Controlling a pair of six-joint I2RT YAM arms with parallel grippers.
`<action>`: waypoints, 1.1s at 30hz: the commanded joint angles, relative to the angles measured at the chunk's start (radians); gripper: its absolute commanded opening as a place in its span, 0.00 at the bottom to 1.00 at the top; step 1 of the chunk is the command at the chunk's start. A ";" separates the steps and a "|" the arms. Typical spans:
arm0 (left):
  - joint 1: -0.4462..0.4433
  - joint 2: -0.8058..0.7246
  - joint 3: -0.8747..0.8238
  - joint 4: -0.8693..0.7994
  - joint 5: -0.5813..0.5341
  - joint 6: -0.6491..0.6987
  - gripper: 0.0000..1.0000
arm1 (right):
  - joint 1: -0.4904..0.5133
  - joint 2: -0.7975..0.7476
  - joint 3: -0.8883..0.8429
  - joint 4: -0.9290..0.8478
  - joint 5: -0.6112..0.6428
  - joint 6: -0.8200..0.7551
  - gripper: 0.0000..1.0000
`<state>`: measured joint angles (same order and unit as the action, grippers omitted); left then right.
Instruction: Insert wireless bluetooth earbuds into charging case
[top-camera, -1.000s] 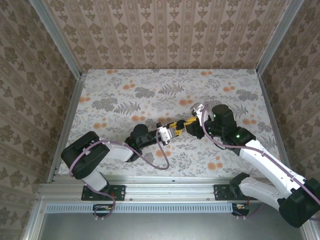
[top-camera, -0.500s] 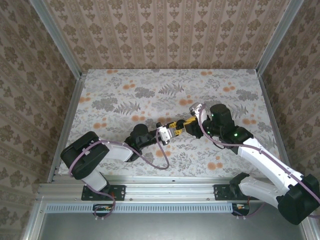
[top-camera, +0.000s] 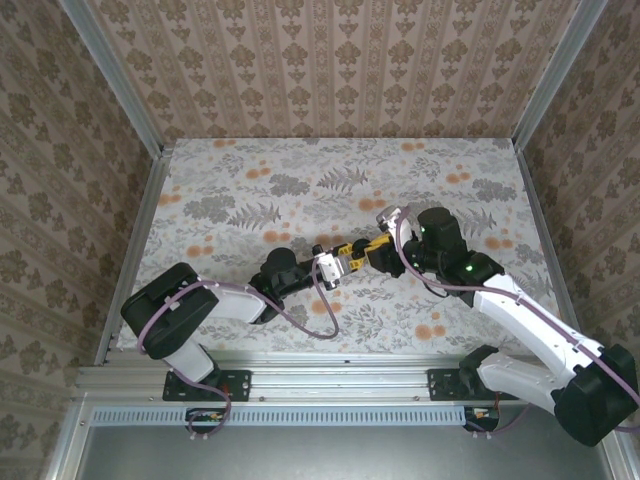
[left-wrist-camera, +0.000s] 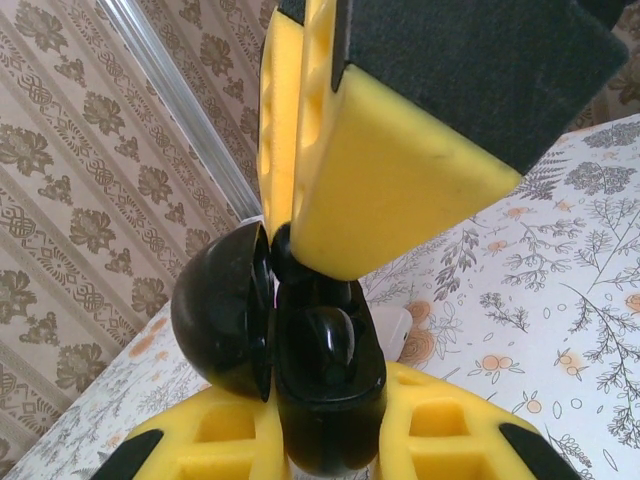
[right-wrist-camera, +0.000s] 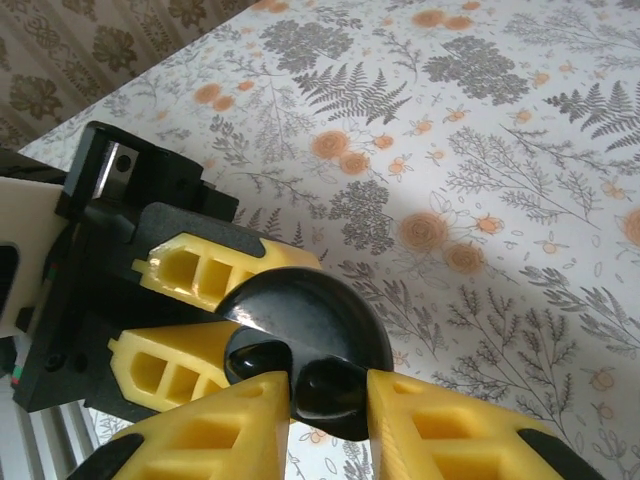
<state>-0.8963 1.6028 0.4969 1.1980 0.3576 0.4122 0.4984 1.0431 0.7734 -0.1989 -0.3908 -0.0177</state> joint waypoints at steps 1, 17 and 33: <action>-0.008 -0.031 0.011 0.011 0.015 -0.012 0.01 | 0.009 0.003 0.024 0.025 -0.072 0.034 0.28; 0.011 0.013 0.006 0.073 0.025 -0.127 0.01 | -0.005 -0.003 0.033 0.063 -0.094 0.116 0.36; 0.025 0.017 0.009 0.075 0.061 -0.175 0.01 | -0.071 -0.008 0.029 0.140 -0.185 0.225 0.41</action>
<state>-0.8753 1.6093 0.4969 1.2282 0.3958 0.2638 0.4362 1.0428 0.7734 -0.0994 -0.5274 0.1722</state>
